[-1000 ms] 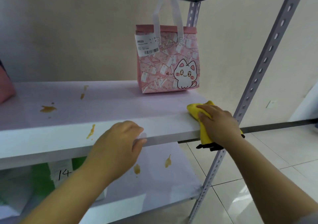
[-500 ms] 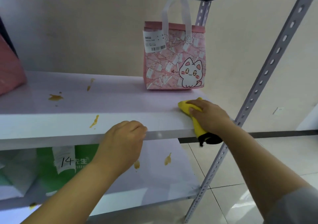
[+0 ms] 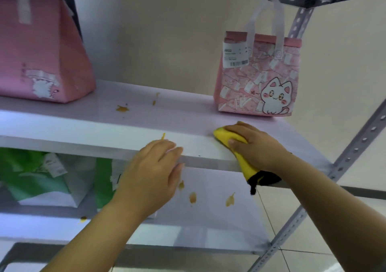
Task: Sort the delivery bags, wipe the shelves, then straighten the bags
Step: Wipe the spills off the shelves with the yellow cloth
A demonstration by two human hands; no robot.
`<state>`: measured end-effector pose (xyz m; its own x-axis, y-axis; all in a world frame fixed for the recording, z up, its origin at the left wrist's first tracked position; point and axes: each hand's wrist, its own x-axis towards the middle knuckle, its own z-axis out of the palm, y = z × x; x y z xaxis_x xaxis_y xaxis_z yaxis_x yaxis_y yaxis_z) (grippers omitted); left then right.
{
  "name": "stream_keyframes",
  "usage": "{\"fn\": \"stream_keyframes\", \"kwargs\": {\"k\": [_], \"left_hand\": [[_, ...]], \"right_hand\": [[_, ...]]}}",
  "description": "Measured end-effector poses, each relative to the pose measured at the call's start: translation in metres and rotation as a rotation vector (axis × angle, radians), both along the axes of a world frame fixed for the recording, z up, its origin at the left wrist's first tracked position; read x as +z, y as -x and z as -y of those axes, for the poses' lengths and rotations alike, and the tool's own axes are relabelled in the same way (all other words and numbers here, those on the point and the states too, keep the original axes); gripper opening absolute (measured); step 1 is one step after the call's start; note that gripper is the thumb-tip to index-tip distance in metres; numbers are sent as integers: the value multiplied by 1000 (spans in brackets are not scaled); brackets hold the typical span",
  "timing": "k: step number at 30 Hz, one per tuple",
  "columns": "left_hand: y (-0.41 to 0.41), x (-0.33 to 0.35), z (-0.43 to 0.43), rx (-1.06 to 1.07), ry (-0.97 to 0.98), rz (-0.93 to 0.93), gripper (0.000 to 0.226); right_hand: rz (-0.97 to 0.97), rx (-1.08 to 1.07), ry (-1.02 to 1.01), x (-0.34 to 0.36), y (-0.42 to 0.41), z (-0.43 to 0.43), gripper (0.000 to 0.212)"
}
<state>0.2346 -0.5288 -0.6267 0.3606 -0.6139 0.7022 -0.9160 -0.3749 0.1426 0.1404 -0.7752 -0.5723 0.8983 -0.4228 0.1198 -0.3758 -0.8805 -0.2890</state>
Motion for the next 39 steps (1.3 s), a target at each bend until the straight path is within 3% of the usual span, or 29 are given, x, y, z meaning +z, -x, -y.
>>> {"fn": "stream_keyframes", "kwargs": {"k": [3,8,14,20,25,29,34,39], "left_hand": [[-22,-1,-29,140,7,-16,34],[-50,-2,-59,280,-101,-76,44],[-57,-4,-71,231,-121,-46,43],[-63,-5,-76,235,-116,-30,43],[-71,-3,-84,272,-118,-62,44],[-69,-5,-84,264,-120,-63,49],[-65,-7,-83,273,-102,-82,52],[-65,-7,-85,275,-104,-83,50]], "right_hand": [[-18,-68,99,-4,-21,-10,38],[-41,13,31,3,-65,-29,43],[-63,296,-15,9,-105,-89,41],[-44,536,-56,6,-74,-101,39],[-21,432,-54,5,-57,-79,37],[-22,306,74,5,-82,-97,37],[27,480,117,-3,-88,-123,40],[-18,590,-19,6,-69,-89,43]]}}
